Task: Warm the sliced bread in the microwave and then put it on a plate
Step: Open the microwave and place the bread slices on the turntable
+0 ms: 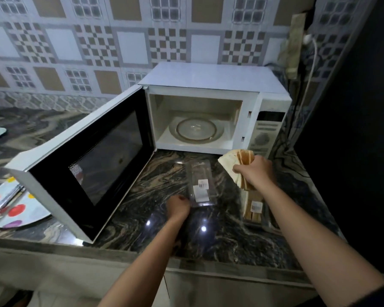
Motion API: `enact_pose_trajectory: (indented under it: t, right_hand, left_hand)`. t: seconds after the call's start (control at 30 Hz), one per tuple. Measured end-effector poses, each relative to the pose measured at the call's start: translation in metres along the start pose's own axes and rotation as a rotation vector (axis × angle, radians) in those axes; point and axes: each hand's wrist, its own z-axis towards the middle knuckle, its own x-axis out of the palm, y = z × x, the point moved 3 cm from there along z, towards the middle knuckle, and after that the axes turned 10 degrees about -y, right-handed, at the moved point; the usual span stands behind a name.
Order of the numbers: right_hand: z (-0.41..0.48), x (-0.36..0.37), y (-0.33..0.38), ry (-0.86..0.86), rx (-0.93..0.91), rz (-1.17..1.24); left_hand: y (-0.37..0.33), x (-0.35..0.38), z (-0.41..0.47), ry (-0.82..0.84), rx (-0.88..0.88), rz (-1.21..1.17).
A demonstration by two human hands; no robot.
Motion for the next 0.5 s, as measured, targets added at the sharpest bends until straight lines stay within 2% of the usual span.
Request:
enact_pose_trajectory:
  t: [0.13,0.3,0.5]
  right_hand:
    - [0.030,0.016,0.027,-0.040,-0.004,0.009]
    - [0.074,0.051,0.068,-0.083,-0.009,0.079]
    - [0.133,0.109,0.103,-0.076,0.044,0.143]
  left_hand:
    - [-0.005,-0.004,0.039,-0.065,0.218,0.232]
    - [-0.003,0.007,0.098,0.052,0.449,0.528]
    - [-0.007,0.020,0.149,0.042,0.601,0.649]
